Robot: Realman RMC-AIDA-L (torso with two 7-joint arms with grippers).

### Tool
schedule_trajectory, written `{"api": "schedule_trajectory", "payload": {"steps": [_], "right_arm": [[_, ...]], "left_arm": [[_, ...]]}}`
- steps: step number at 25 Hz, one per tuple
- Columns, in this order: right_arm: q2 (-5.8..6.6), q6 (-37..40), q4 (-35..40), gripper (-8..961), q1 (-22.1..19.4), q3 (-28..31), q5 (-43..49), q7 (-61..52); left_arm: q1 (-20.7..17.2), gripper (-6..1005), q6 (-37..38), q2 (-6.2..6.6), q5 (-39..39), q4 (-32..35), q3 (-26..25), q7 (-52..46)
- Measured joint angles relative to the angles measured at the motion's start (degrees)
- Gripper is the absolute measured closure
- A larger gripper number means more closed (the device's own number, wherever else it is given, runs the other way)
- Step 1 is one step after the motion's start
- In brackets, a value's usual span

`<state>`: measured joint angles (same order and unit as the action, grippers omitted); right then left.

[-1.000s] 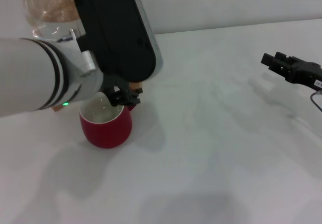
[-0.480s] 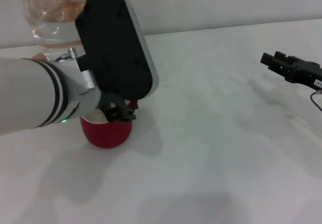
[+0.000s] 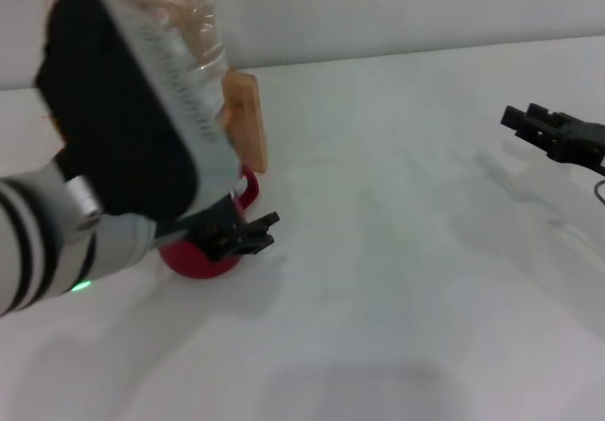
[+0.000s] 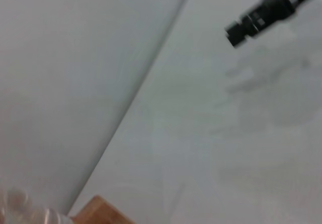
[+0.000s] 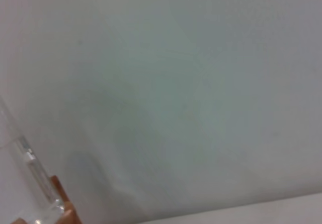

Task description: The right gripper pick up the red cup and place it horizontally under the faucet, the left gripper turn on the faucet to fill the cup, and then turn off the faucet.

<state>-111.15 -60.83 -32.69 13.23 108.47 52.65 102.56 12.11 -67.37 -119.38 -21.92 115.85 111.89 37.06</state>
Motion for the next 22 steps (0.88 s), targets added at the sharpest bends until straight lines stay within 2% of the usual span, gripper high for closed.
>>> {"api": "schedule_trajectory", "payload": {"steps": [5,10,18,22], "right_arm": [[0.24,-0.7,0.1,441,-1.1,1.3,0.2,0.0],[0.42,-0.8,0.1,441,-0.9,1.4,0.3,0.0],[0.74,-0.7,0.1,441,-0.8,1.4,0.3,0.0],[0.92,-0.7,0.1,442,-1.0,1.4,0.4,0.0]], "left_arm": [[-8.5,123,8.4,0.06,-7.1,-0.2,-0.9,1.7],[-15.0,123,12.4,-0.03,-20.1,-0.1,-5.1,7.6],[-17.1,123,10.6,0.05,-39.3,-0.3,-15.7,13.4],[-17.2,123,6.0,0.04,-50.0,-0.6,-22.3,16.9]]}}
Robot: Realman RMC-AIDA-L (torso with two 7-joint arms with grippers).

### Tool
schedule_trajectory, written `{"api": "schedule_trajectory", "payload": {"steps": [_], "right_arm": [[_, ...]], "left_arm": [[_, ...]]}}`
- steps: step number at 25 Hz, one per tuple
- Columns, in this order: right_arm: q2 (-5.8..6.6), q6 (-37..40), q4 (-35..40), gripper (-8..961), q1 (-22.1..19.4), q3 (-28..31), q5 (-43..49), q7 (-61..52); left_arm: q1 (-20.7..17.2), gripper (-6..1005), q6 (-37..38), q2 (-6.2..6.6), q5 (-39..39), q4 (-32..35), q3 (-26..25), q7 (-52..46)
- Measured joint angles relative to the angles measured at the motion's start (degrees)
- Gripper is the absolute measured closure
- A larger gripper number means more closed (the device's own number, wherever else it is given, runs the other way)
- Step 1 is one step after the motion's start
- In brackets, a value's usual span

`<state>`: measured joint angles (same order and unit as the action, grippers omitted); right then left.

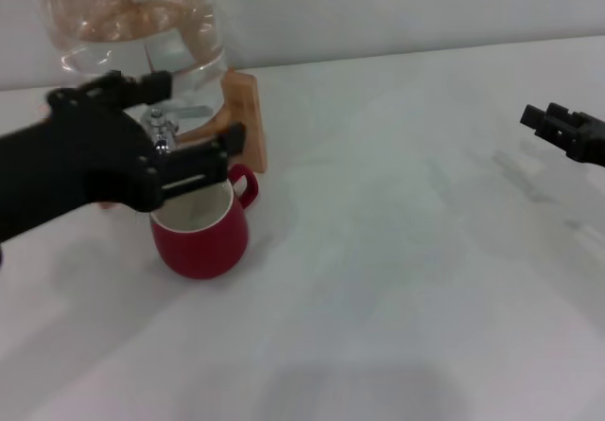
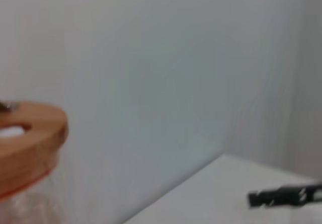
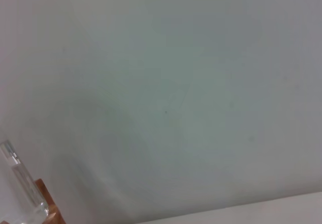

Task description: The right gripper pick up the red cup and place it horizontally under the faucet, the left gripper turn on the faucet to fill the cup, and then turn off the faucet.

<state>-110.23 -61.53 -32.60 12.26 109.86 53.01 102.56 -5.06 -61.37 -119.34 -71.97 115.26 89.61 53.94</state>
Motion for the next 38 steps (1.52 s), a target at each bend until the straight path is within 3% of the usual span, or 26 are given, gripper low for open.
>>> {"api": "schedule_trajectory", "payload": {"steps": [7,11,14,21,26,34,38], "right_arm": [[0.68,-0.2,0.0,442,0.1,0.0,0.0,0.1],[1.04,-0.3,0.0,442,0.3,0.0,0.0,0.4],[1.42,-1.6,-0.1,442,0.4,0.0,0.1,0.9],[1.72,-7.7,-0.3,442,0.0,-0.2,0.2,6.1],[2.10,-15.8,-0.6,442,-0.1,0.0,4.6,10.3],[1.52,-22.6,-0.5,442,-0.7,0.0,6.7,14.7],[1.35,-25.9,-0.5,442,-0.9,0.0,6.8,15.5]], "left_arm": [[-0.7,123,-14.2,-0.04,-24.3,-8.1,-14.0,6.5],[-2.0,123,-20.4,-0.12,-34.9,-18.1,-22.5,10.0],[-2.3,123,-24.1,-0.12,-38.4,-27.7,-29.5,13.0],[-0.1,123,-27.2,0.26,-37.6,-49.4,-45.0,20.7],[3.3,123,-28.5,0.39,-32.6,-60.9,-55.2,23.9],[7.2,123,-25.6,0.52,-22.5,-71.8,-66.5,28.0],[7.8,123,-24.5,0.55,-20.3,-73.4,-68.5,28.7]]}}
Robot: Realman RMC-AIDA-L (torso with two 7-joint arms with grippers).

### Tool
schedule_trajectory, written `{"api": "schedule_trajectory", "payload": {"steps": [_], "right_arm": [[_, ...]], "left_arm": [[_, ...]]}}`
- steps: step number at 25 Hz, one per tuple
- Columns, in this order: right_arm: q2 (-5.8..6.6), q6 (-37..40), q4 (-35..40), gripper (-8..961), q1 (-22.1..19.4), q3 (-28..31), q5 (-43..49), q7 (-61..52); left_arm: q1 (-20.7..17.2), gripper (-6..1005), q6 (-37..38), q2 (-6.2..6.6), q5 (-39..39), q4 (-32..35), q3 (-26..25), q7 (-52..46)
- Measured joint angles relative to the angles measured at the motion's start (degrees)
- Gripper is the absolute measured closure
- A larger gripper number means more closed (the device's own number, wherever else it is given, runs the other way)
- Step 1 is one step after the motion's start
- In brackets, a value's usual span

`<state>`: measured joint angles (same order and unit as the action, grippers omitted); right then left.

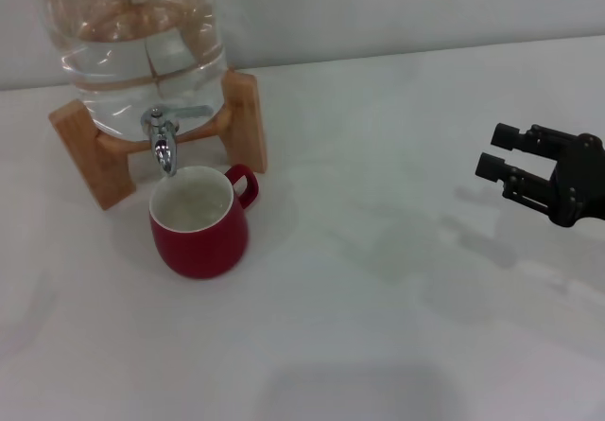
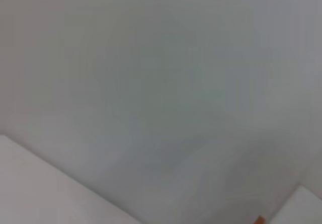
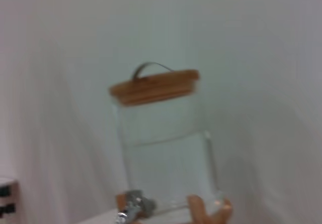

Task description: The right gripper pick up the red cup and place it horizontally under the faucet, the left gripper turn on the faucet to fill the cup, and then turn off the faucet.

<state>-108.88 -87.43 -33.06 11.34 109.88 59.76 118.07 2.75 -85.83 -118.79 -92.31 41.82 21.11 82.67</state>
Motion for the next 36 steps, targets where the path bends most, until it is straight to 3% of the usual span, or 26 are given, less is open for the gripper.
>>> {"api": "schedule_trajectory", "payload": {"steps": [12,16,23,27,36], "right_arm": [[-0.56,-3.2,-0.1,442,0.5,-0.1,0.1,0.1],[-0.64,-3.3,0.0,442,0.6,-0.3,0.1,0.2],[-1.28,-3.0,0.3,442,0.4,0.0,0.1,0.2],[-1.52,-2.5,0.4,442,0.5,0.0,0.0,0.5],[-1.53,-1.9,0.4,442,0.3,0.0,0.0,1.9]], "left_arm": [[0.3,123,1.9,0.00,0.4,-0.3,-0.2,-0.9],[1.0,123,1.2,0.59,1.2,0.0,0.1,-1.2],[3.3,123,-9.6,2.62,5.0,0.1,0.2,5.8],[4.0,123,-14.2,2.53,4.9,0.2,-0.2,8.1],[4.2,123,-16.6,2.19,4.2,0.1,-0.2,8.5]]}}
